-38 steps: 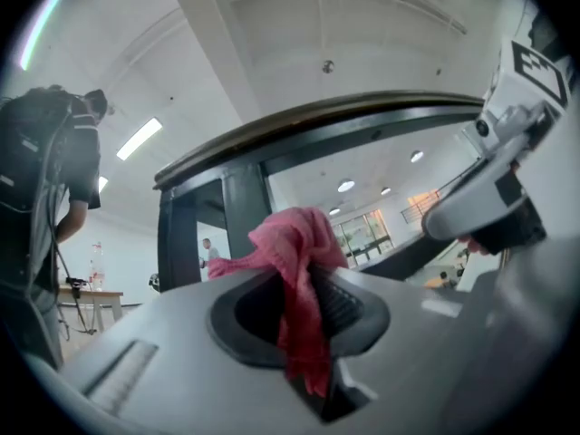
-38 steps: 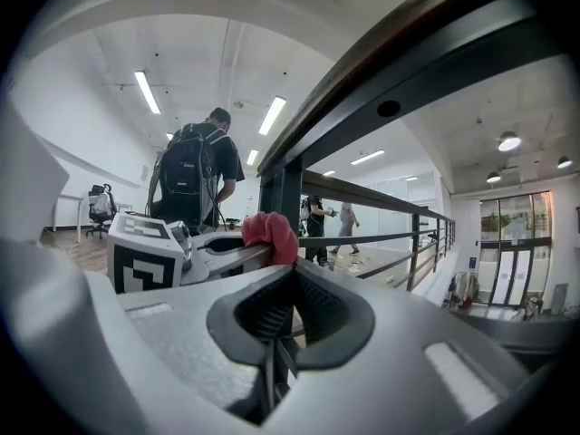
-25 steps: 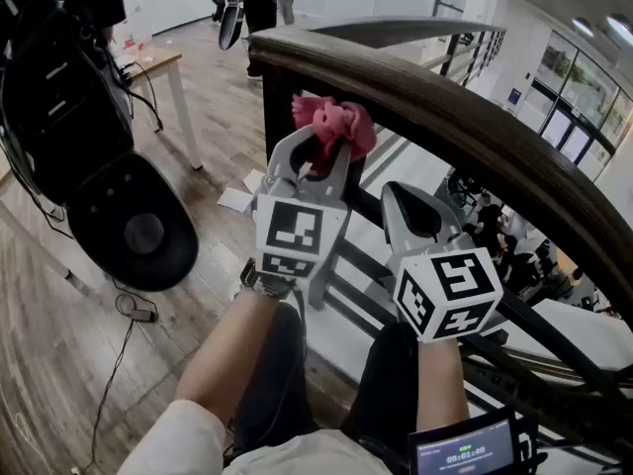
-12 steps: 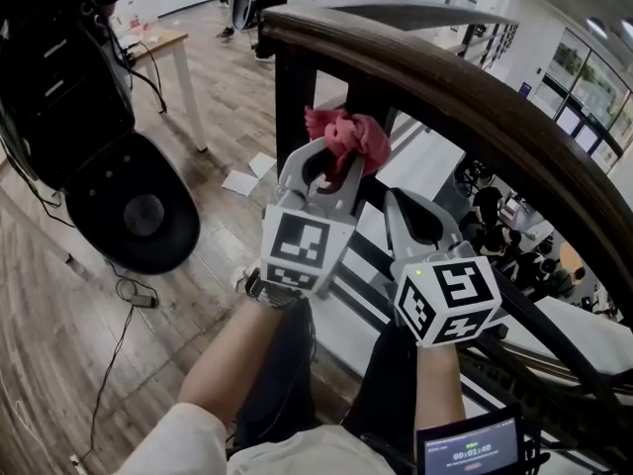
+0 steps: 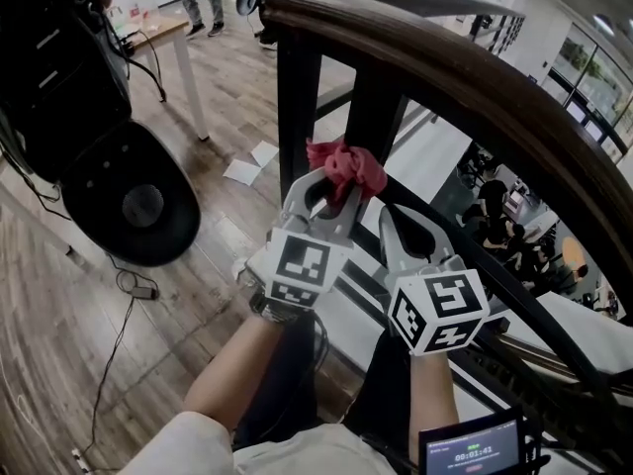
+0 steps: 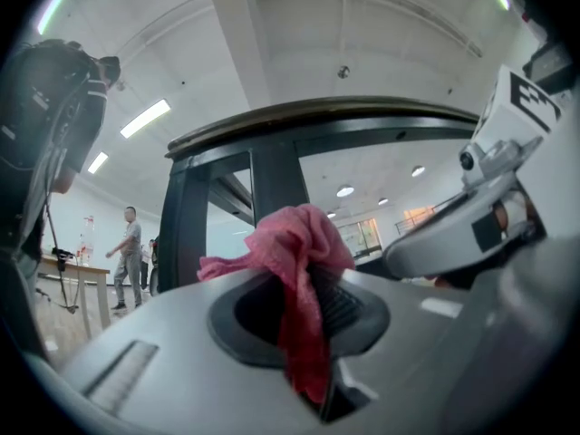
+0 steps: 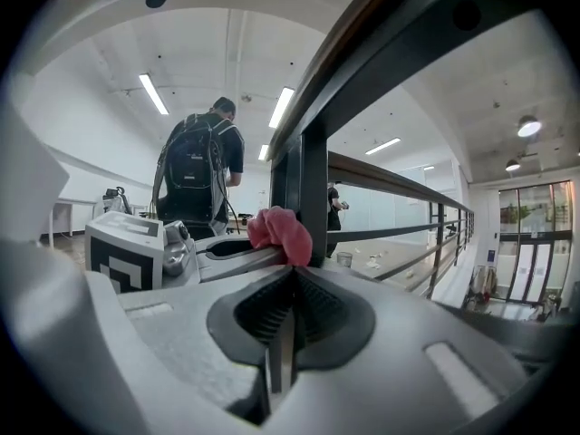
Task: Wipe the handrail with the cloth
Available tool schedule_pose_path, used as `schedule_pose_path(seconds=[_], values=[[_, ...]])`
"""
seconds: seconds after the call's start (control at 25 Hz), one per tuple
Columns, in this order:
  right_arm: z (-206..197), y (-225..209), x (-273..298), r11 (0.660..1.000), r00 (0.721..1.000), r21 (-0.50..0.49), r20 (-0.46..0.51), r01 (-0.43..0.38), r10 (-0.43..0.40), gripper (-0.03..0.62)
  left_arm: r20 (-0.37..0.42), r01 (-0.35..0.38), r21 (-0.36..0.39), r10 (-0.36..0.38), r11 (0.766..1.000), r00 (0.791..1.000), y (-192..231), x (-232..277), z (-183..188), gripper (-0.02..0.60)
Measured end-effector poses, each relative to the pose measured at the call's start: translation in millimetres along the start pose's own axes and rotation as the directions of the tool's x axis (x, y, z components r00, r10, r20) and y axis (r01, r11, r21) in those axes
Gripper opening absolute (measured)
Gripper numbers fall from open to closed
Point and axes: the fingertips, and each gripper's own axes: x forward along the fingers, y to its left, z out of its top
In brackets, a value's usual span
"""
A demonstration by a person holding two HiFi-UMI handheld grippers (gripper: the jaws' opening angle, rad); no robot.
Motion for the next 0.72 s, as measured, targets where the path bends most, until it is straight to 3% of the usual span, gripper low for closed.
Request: schedule_pose_path(seconds=[0.72], values=[[-68, 14, 15, 0.997, 0.992, 0.076, -0.129, -0.002, 0.011, 0.003, -0.124, 0.055, -0.060, -0.062, 0.997, 0.990, -12, -20, -80, 0.074]])
